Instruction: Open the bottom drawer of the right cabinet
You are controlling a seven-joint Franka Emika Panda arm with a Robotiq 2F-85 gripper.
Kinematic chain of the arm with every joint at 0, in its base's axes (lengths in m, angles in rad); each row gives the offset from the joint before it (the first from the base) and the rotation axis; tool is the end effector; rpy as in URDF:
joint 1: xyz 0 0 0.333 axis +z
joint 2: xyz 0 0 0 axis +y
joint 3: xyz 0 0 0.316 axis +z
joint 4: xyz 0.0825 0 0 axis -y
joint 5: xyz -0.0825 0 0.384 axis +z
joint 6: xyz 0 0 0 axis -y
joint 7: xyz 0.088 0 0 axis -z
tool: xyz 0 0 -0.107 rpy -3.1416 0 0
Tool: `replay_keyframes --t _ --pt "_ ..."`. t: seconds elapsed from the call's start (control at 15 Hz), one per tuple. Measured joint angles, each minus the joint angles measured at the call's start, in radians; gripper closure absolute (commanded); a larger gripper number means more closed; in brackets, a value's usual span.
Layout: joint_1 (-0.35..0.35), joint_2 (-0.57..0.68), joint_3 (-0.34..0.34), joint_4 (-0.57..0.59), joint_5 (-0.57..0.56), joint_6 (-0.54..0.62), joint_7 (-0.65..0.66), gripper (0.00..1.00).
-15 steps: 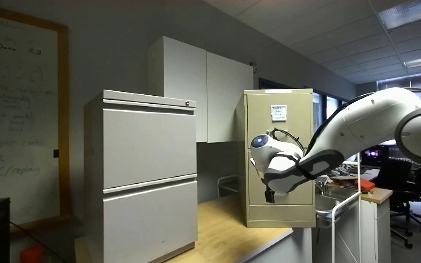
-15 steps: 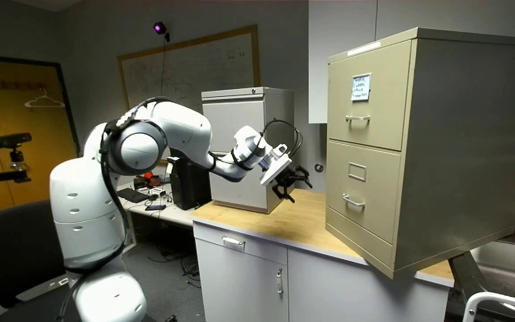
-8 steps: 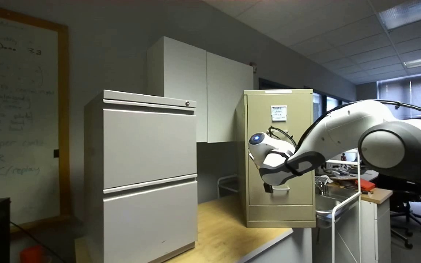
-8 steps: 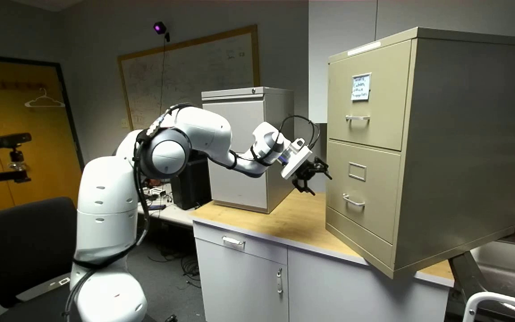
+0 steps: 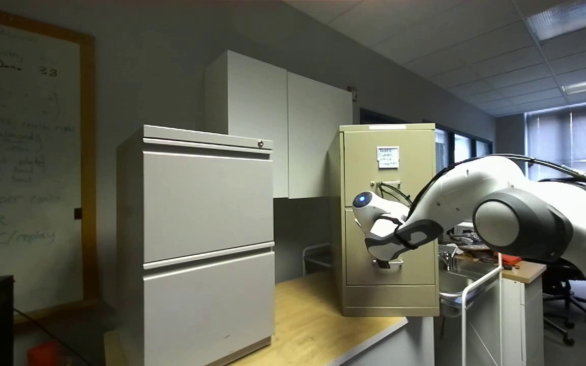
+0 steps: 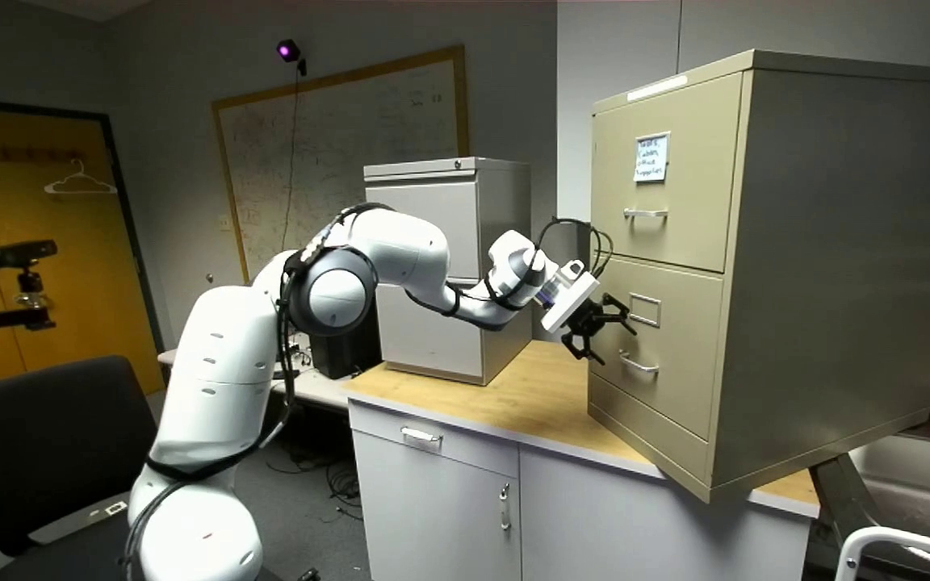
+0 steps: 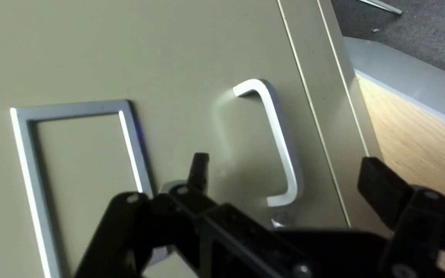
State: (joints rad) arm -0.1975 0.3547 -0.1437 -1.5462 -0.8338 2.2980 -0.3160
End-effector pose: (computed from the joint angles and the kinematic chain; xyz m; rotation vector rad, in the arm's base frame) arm 0.6605 -0.2360 0.4992 2.2389 0.5059 0.1234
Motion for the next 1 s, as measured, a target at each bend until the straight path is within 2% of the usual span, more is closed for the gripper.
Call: replay_keyframes --t 0.4,0.87,0.93,1.0 --pt "-0.036 0.069 -0.009 0.031 0.05 0.0 -0.013 0.0" --pt "-0.039 0.119 -0.006 0.061 0.181 -0.003 -0.046 0.0" --pt "-0.04 0.119 -0.006 0.065 0.196 -0.006 -0.052 0.25" --pt "-0.04 0.12 -0.007 0.069 0.208 -0.008 -0.058 0.25"
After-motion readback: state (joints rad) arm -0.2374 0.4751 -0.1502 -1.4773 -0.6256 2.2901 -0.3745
